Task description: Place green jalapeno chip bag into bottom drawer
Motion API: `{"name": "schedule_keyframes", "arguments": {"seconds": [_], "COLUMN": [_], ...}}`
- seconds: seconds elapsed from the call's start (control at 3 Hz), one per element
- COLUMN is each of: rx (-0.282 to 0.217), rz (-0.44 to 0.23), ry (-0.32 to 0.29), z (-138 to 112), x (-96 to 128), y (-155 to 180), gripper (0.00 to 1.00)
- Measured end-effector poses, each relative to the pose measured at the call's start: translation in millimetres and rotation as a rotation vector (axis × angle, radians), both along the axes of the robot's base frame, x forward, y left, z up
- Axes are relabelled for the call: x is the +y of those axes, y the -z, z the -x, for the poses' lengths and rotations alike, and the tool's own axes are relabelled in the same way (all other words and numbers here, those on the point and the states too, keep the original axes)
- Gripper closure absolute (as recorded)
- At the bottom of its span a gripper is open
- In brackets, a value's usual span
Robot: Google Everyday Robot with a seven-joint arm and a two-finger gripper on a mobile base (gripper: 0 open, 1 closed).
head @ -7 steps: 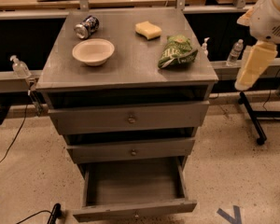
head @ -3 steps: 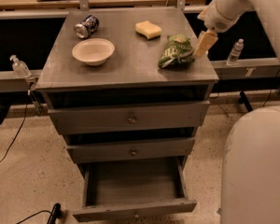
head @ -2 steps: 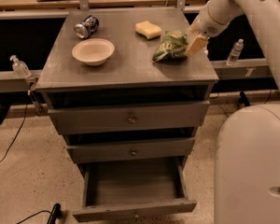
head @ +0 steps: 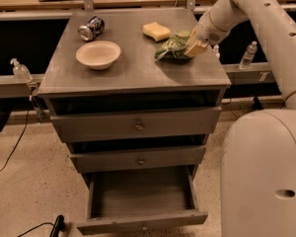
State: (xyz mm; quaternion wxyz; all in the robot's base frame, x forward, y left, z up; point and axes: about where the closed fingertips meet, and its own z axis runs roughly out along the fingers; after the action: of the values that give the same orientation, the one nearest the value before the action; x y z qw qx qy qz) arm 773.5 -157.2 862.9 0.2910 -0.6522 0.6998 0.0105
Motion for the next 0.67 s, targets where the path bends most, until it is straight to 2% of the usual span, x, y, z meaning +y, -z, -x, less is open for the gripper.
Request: {"name": "schedule_keyframes", "arguments": {"seconds": [0.33, 0.67], "rx": [-0.090, -0.213], "rz": [-0.075, -0.098], "ry": [-0.068, -0.098], "z": [13.2, 37.6], "x": [5.6, -5.7], "y": [-44.2, -103.1], "gripper": [1.00, 1.00]}}
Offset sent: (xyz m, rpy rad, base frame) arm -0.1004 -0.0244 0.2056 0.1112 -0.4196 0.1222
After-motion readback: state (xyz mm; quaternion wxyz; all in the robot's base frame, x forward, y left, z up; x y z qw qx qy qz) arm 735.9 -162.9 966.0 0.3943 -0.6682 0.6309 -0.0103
